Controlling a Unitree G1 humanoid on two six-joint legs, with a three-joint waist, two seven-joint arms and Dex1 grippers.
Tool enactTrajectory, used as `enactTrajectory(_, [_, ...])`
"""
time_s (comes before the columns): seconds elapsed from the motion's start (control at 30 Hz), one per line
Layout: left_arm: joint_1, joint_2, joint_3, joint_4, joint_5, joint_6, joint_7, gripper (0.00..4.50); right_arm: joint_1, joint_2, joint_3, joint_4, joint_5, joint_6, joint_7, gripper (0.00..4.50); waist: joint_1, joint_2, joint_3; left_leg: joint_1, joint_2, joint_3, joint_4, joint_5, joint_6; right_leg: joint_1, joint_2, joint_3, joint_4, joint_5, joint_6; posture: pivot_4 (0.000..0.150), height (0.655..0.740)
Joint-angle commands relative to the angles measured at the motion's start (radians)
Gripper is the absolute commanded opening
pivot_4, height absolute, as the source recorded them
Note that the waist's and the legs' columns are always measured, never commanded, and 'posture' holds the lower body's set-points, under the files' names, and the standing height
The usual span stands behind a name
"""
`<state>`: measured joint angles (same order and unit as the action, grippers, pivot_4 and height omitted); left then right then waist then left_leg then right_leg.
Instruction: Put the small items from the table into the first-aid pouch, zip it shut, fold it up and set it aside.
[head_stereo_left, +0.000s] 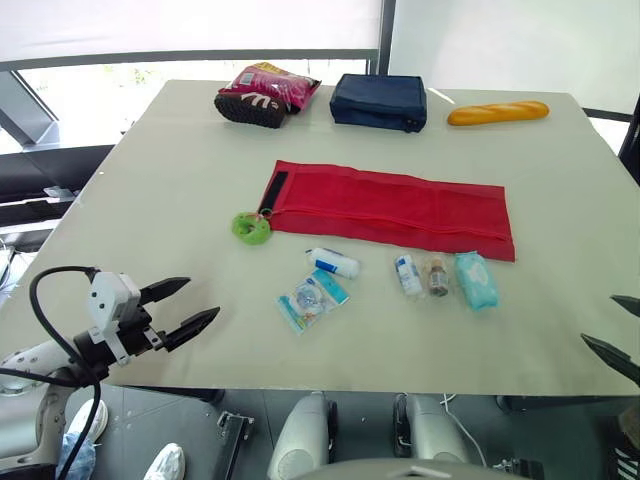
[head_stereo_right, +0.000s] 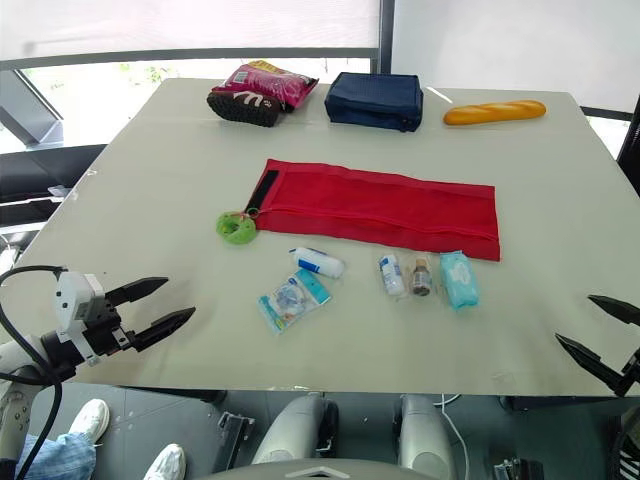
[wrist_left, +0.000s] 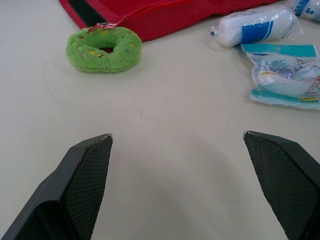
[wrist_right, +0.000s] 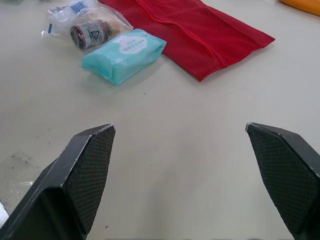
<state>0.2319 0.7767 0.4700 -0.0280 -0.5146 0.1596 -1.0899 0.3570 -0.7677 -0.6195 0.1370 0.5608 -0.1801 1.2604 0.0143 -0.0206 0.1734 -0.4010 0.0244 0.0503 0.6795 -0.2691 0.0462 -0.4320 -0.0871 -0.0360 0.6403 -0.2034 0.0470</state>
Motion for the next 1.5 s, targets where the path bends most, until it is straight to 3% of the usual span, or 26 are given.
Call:
enactTrajectory(0.03, [0.004, -0.005, 0.037, -0.002, -0.02, -0.025, -0.011, 4.5, -0.008, -0.012, -0.034, 0.006, 0.01, -0.019, 0.007, 4.48, 0.0, 0.0, 0.0, 0.0, 0.0, 0.0, 0.0, 0.0, 0.0, 0.0, 0.0, 0.0, 0.0, 0.0, 0.0, 0.15, 0.7164])
enactTrajectory(0.27, [0.005, -0.009, 0.03, -0.005, -0.02, -0.035, -0.023, 4.5, -0.018, -0.012, -0.027, 0.002, 0.009, -0.017, 0.015, 4.48, 0.0, 0.0, 0.0, 0.0, 0.0, 0.0, 0.0, 0.0, 0.0, 0.0, 0.0, 0.0, 0.0, 0.0, 0.0, 0.15, 0.7164])
enactTrajectory(0.53, [-0.051, 0.017, -0.041, -0.082, -0.049, 0.068, -0.035, 4.5, 0.005, -0.003, 0.026, -0.235, 0.085, 0.121, -0.005, 4.48, 0.0, 0.0, 0.0, 0.0, 0.0, 0.0, 0.0, 0.0, 0.0, 0.0, 0.0, 0.0, 0.001, 0.0, 0.0, 0.15, 0.7164])
enactTrajectory(0.83, [-0.279, 0.028, -0.323, -0.079, 0.0, 0.231, -0.074, 4.5, -0.038, 0.009, 0.159, -0.597, 0.175, 0.304, -0.145, 4.48, 0.0, 0.0, 0.001, 0.0, -0.001, -0.001, 0.0, 0.0, 0.0, 0.001, 0.0, -0.001, 0.001, 0.0, 0.0, 0.15, 0.7164])
enactTrajectory(1.03, [-0.455, -0.013, -0.486, 0.04, 0.079, 0.253, -0.099, 4.5, -0.075, 0.025, 0.237, -0.755, 0.205, 0.367, -0.22, 4.48, 0.004, 0.0, 0.001, 0.0, -0.002, -0.002, 0.001, 0.0, 0.0, 0.002, 0.002, -0.001, 0.001, 0.0, 0.0, 0.15, 0.7164])
enactTrajectory(1.27, [-0.524, -0.023, -0.573, 0.123, 0.129, 0.226, -0.186, 4.5, -0.079, 0.039, 0.28, -0.854, 0.211, 0.406, -0.286, 4.48, 0.001, -0.001, 0.001, -0.001, -0.002, -0.002, 0.002, 0.0, 0.0, 0.002, 0.002, -0.001, 0.001, 0.0, 0.0, 0.15, 0.7164])
enactTrajectory(1.37, [-0.533, -0.027, -0.579, 0.135, 0.128, 0.227, -0.21, 3.81, -0.09, 0.039, 0.284, -0.86, 0.206, 0.41, -0.303, 4.5, 0.001, -0.001, 0.001, -0.001, -0.002, -0.002, 0.003, 0.0, 0.0, 0.002, 0.002, -0.001, 0.001, 0.0, 0.0, 0.15, 0.7164])
enactTrajectory(1.5, [-0.526, -0.02, -0.578, 0.126, 0.123, 0.224, -0.246, 2.16, -0.102, 0.038, 0.291, -0.865, 0.202, 0.417, -0.316, 4.5, 0.001, -0.001, 0.001, -0.001, -0.002, -0.002, 0.003, 0.0, 0.0, 0.002, 0.001, -0.001, 0.001, 0.0, 0.0, 0.15, 0.7164])
